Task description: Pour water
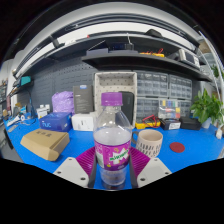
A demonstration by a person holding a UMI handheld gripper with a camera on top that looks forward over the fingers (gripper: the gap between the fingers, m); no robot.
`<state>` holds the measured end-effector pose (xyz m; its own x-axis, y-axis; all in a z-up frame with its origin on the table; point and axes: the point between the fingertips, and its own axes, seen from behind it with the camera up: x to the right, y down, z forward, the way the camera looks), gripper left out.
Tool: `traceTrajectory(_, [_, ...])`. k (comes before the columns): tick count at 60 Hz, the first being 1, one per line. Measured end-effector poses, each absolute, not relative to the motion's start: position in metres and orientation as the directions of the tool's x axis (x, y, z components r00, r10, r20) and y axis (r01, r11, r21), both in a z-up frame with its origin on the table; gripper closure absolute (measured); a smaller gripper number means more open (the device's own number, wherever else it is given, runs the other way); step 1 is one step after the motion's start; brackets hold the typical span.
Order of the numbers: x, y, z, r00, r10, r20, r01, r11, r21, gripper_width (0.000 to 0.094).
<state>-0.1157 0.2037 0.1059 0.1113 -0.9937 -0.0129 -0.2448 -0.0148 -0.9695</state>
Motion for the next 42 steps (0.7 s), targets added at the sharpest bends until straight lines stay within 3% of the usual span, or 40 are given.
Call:
traceTrajectory(8, [-0.114,0.2,0.108,0.114,-0.993,-0.029,-0.191,0.007,-0.981,0.0463])
traceTrajectory(9, [-0.114,0.201,0.108,0.113,-0.993,-0.03,-0.185,0.008,-0.983,0.051])
traceTrajectory(15, [-0.113,0.203,0.108,0.124,-0.992,-0.022,-0.161,0.002,-0.987,0.0566])
traceTrajectory(27, [-0.11,0.202,0.107,0.099,-0.994,-0.044,-0.199,0.023,-0.98,0.0567])
traceTrajectory(36, [-0.084,0.215,0.107,0.097,-0.974,-0.205,-0.269,0.173,-0.948,0.0569])
traceTrajectory(42, [-0.056,0.232,0.108,0.062,-0.922,-0.382,-0.327,0.343,-0.88,0.0568])
